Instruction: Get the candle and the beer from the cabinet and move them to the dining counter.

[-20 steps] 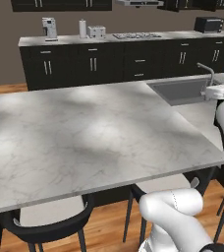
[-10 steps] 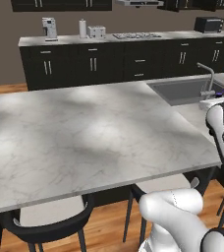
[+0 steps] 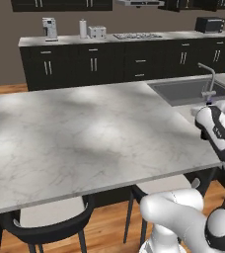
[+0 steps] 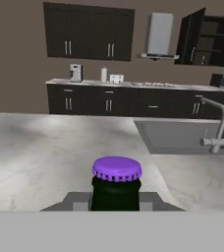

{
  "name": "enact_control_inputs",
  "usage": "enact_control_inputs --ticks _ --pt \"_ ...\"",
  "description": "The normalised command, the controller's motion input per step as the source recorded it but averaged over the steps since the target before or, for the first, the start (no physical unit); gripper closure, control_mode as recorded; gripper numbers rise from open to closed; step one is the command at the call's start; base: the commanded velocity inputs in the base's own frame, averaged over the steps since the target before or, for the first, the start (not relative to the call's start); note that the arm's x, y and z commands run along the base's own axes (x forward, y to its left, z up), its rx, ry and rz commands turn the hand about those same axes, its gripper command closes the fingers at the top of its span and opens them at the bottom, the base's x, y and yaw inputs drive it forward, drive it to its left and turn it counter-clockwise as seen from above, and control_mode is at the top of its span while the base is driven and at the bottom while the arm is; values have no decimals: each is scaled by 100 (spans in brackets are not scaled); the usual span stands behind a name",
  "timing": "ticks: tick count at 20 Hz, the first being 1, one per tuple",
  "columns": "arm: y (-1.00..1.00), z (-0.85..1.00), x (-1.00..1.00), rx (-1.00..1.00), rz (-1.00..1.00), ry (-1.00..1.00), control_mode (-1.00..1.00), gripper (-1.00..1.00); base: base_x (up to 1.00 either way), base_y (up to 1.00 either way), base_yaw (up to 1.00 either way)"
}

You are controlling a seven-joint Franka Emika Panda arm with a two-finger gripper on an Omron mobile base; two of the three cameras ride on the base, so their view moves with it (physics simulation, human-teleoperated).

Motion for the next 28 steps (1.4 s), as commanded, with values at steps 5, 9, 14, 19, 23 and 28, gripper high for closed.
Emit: enact_control_inputs --ticks 5,9,14,19,23,28 --pt "0 -41 33 3 0 -10 -100 100 0 0 0" --pt "0 -10 25 0 0 2 -100 100 0 0 0" --pt "0 -7 19 0 0 5 -100 100 0 0 0" --pt "0 -19 20 0 0 5 -100 100 0 0 0" --pt "-2 -39 18 0 0 0 -100 100 0 0 0" --pt "-12 -47 9 0 0 -5 -100 100 0 0 0"
